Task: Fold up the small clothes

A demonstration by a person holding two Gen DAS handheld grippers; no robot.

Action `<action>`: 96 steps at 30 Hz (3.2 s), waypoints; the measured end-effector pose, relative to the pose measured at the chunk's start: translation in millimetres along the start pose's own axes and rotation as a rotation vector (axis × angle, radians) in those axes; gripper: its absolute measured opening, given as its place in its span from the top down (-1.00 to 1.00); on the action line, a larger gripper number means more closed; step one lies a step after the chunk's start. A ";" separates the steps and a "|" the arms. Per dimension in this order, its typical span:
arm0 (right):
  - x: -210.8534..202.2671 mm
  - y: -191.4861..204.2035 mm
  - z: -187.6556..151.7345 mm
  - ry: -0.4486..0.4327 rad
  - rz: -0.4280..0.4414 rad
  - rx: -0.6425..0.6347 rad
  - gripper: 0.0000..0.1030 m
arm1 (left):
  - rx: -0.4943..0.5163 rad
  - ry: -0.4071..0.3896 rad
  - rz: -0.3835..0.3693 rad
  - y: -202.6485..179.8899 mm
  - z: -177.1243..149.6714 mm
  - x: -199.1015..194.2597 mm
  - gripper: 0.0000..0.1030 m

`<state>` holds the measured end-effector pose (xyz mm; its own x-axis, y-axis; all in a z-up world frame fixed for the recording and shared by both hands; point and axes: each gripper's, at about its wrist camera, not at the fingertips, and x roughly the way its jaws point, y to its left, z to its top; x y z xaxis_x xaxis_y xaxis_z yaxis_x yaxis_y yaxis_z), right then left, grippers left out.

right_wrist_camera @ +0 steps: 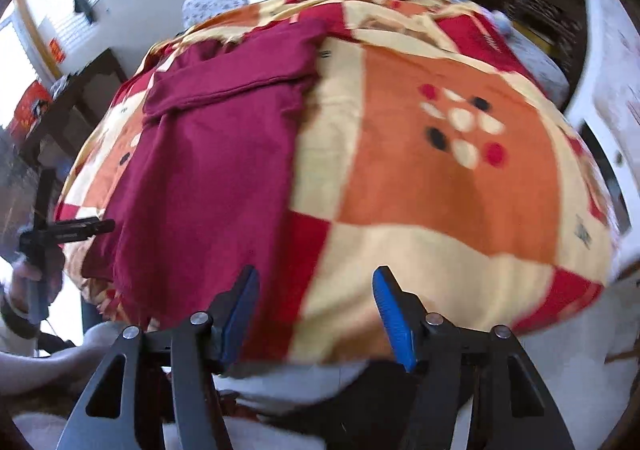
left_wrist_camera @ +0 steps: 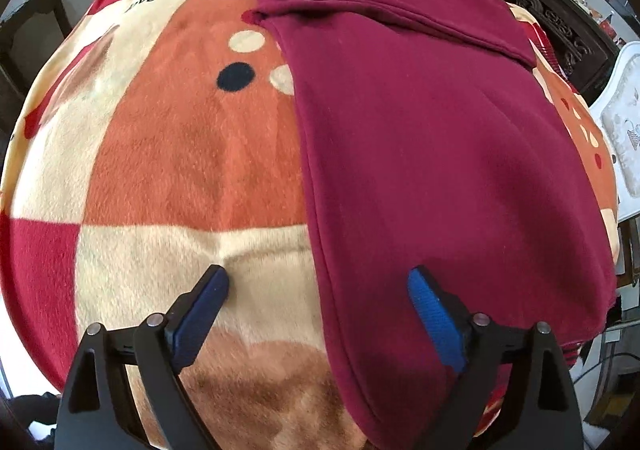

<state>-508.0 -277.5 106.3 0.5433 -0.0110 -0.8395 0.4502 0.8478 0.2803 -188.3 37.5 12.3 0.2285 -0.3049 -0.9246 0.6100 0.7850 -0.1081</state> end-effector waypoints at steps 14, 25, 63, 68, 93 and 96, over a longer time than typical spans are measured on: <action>83.6 44.7 -23.7 0.034 0.122 0.000 -0.09 | -0.058 0.027 -0.011 -6.8 -31.0 -6.5 -0.88; 57.3 61.6 -18.0 -0.031 0.032 -0.192 0.83 | 0.185 0.002 -0.023 -34.6 -45.3 -23.0 0.83; 76.3 53.4 -15.7 0.063 0.251 -0.099 -0.02 | 0.072 0.025 0.089 5.5 -59.3 -40.8 -0.14; 77.4 57.1 -15.2 0.069 0.248 -0.123 -0.06 | 0.064 0.029 0.098 5.5 -56.0 -36.3 -0.29; 78.3 49.1 -14.6 0.118 0.370 -0.126 -0.20 | 0.041 0.091 0.028 6.3 -59.9 -29.4 -0.55; 83.9 46.8 -13.0 0.116 0.406 -0.102 -0.17 | 0.044 0.094 0.027 1.6 -56.6 -24.3 -0.56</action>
<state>-450.6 -231.9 42.8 0.5761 0.3887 -0.7191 0.1411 0.8192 0.5558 -235.8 76.7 13.9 0.1745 -0.2303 -0.9573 0.6381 0.7670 -0.0682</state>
